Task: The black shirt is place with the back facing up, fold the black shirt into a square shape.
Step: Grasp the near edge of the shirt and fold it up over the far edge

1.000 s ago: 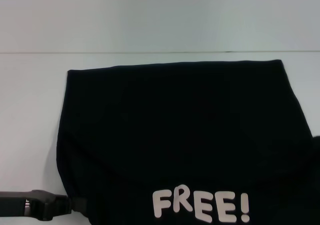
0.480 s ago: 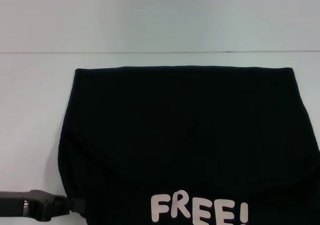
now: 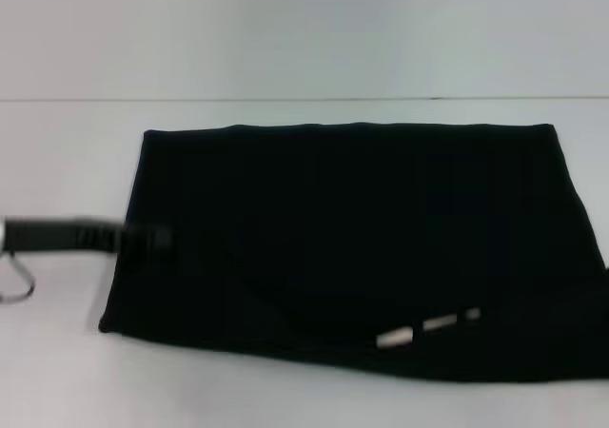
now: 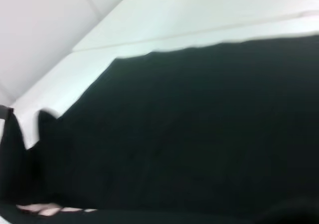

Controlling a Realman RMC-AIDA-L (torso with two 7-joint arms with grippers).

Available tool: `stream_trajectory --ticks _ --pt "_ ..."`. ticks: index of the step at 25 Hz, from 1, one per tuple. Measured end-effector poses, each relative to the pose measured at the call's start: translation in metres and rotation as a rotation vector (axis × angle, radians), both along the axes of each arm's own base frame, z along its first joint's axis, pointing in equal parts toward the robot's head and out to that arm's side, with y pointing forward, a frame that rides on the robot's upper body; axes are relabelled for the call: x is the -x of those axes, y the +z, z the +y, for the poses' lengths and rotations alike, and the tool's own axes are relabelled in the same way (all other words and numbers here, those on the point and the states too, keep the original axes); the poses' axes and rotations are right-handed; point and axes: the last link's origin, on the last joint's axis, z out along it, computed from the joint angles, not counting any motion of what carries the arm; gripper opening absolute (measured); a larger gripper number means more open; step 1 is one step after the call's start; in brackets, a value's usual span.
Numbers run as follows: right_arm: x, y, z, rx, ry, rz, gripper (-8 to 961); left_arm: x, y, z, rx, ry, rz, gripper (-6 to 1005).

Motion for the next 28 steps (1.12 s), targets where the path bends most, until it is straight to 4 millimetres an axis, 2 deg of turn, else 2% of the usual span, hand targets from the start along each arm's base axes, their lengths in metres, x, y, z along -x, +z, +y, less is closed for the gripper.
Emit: stream_trajectory --ticks 4,8,11,15,22,28 --pt "0.014 -0.005 0.042 -0.036 -0.004 -0.033 32 -0.011 -0.005 0.040 -0.098 0.011 0.068 -1" --pt "0.026 -0.015 0.076 -0.083 -0.017 -0.066 33 -0.020 -0.011 0.069 -0.191 0.024 0.135 -1" --pt "0.033 -0.025 0.094 -0.105 -0.028 -0.093 35 -0.022 -0.013 0.085 -0.262 0.043 0.180 0" --pt "0.040 -0.033 0.117 -0.150 -0.056 -0.137 36 -0.025 -0.014 0.099 -0.329 0.055 0.228 0" --pt "0.056 -0.035 0.145 -0.218 -0.066 -0.173 39 -0.031 -0.018 0.113 -0.401 0.056 0.296 0" --pt "0.070 -0.021 0.167 -0.273 -0.066 -0.189 41 -0.041 -0.012 0.124 -0.442 0.041 0.303 -1"
